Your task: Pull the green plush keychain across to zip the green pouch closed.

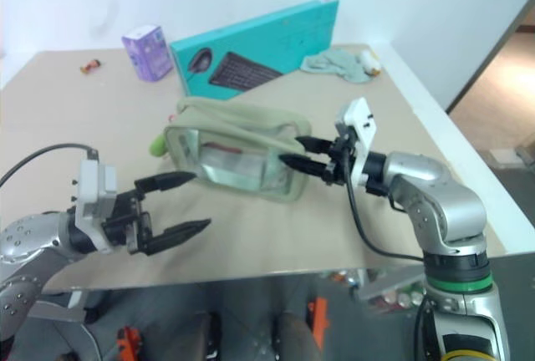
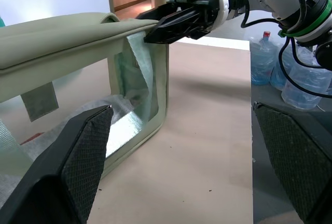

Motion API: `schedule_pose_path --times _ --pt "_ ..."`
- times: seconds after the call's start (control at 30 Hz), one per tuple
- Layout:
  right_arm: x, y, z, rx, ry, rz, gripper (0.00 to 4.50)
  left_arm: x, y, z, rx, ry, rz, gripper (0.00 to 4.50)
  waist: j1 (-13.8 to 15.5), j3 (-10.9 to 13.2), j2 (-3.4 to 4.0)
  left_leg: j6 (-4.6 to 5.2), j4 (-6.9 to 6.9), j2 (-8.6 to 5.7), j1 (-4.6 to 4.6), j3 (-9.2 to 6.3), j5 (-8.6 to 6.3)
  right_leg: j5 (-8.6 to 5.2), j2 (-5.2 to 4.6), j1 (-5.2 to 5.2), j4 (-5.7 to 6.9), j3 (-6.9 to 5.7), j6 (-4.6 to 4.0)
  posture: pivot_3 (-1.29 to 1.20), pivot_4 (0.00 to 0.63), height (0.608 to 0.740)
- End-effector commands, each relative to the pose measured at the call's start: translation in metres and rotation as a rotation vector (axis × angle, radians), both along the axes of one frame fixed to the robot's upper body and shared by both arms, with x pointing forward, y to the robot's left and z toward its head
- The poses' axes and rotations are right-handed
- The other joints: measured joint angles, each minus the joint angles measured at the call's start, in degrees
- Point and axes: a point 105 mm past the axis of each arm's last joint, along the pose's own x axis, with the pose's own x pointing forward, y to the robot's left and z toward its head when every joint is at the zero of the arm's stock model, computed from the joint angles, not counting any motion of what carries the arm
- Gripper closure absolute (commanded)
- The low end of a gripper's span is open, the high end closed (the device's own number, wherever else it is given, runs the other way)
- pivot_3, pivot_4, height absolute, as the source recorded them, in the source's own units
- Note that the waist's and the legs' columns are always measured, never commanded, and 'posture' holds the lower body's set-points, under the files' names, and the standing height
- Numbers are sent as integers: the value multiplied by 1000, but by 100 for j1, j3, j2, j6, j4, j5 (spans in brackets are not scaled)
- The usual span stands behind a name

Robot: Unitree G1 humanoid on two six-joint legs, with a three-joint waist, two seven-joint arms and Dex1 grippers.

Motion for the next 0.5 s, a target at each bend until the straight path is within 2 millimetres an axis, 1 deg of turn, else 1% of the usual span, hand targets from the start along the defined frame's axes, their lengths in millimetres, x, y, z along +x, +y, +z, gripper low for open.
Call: schedule_pose_path --times 0.03,0.07,0.1,0.23,0.37,0.5 --pt "-2 -3 6 -18 -45 10 3985 -5 -2 6 -1 -31 -7 0 1 0 0 0 0 0 0 0 0 0 0 0 0 0 0 0 150 740" --pt "-2 -4 5 -29 -50 9 4335 -5 -2 6 0 -31 -7 0 1 0 0 0 0 -1 -1 -1 0 0 -1 0 0 0 0 0 150 740" --pt "-1 -6 4 -40 -60 7 4463 -5 -2 6 0 -31 -6 0 1 0 0 0 0 -1 -1 0 0 0 -2 0 0 1 1 0 150 740" --pt "0 -9 4 -63 -85 22 4463 -5 -2 6 -1 -29 -6 0 1 0 0 0 1 -3 -1 0 0 0 -4 0 -1 1 1 0 150 740" --pt "5 -15 18 -65 -140 75 4463 -3 0 5 1 -25 -1 0 1 0 0 0 2 -2 0 1 0 0 -3 0 -1 1 1 0 150 740" --pt "26 -22 27 -132 -197 138 4463 -3 -3 3 5 -20 -17 0 -4 1 0 1 4 -2 0 5 0 3 -1 -1 0 3 -1 0 150 740"
